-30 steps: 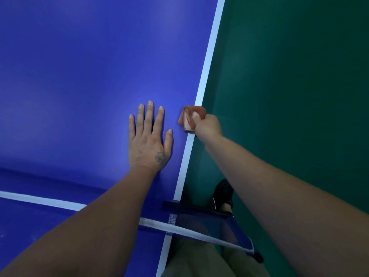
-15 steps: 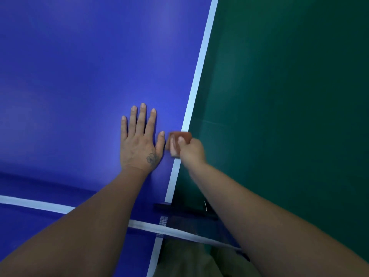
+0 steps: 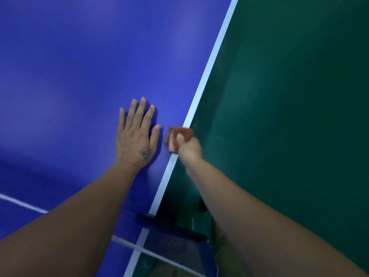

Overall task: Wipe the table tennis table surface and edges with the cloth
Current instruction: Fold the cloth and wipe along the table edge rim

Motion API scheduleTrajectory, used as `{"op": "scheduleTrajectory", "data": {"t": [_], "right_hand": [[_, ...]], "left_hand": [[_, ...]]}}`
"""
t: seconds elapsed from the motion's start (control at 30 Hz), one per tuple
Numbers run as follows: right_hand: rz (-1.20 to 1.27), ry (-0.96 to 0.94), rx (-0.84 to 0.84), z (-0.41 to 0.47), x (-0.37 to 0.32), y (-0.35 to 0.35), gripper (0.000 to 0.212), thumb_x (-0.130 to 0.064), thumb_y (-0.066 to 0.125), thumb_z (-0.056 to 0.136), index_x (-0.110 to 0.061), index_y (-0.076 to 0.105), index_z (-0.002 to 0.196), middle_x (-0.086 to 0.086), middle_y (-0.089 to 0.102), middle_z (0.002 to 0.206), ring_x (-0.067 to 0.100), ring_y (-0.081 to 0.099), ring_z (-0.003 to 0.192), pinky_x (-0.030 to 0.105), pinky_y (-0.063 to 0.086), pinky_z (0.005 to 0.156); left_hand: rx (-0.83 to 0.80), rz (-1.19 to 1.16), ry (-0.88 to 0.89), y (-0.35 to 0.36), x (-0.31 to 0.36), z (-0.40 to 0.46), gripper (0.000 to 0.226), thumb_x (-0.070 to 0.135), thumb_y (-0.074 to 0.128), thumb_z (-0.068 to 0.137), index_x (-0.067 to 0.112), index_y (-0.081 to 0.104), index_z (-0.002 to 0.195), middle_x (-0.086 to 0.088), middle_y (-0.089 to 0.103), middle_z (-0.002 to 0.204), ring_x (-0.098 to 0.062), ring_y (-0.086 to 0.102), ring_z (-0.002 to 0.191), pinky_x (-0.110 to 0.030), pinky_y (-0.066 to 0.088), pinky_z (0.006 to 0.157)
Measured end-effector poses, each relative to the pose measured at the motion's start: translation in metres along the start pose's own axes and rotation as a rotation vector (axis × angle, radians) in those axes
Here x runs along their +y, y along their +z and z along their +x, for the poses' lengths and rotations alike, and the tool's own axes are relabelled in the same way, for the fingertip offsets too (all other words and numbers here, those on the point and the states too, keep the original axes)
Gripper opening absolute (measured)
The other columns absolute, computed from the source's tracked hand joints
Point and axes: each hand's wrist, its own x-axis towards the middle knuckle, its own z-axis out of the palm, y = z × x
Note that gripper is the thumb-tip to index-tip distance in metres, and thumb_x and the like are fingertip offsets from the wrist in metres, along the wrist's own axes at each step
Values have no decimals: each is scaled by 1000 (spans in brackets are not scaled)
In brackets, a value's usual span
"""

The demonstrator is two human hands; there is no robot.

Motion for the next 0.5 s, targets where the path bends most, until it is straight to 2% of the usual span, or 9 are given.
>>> {"op": "scheduleTrajectory", "data": {"t": [0.03,0.1,0.23,0.37,0.43,0.5], "right_hand": [[-30,28,-12,-2,3,3,38,-37,49,109,-5,64,125,11,72,120,30,67,110,29,52,92],[-48,96,-29,4,2,7,51,-42,45,109,-4,53,142,14,66,135,32,63,122,36,49,103],[-5,92,-11,35,-29,-2,50,-41,44,110,-5,50,145,14,62,141,32,62,125,34,46,104],[33,41,-3,79,-79,-29,45,-37,46,111,-2,61,135,10,69,126,26,64,107,29,48,92],[70,-49,-34,103,-107,-45,38,-29,45,111,-4,61,136,8,66,125,23,61,106,28,50,92],[93,-139,-64,118,-128,-59,35,-23,44,111,-10,57,142,5,60,120,18,56,101,26,50,76]], "left_hand": [[-10,-1,-19,-1,5,11,61,42,31,114,10,38,165,-11,22,177,-30,13,166,-57,9,134],[-34,-5,-57,-1,16,32,61,42,32,115,12,33,168,-10,16,179,-28,7,167,-55,5,135],[-31,-17,-102,8,36,71,61,42,35,115,15,28,170,-9,13,180,-27,3,168,-53,1,135],[-24,-15,-139,20,52,104,60,40,28,116,14,26,170,-10,11,180,-28,1,168,-53,0,135],[-23,-2,-127,26,60,117,59,40,27,117,14,26,170,-9,11,180,-29,1,168,-54,1,135],[-28,0,-132,32,67,128,58,40,23,117,15,25,170,-8,10,180,-29,1,168,-54,0,135]]}}
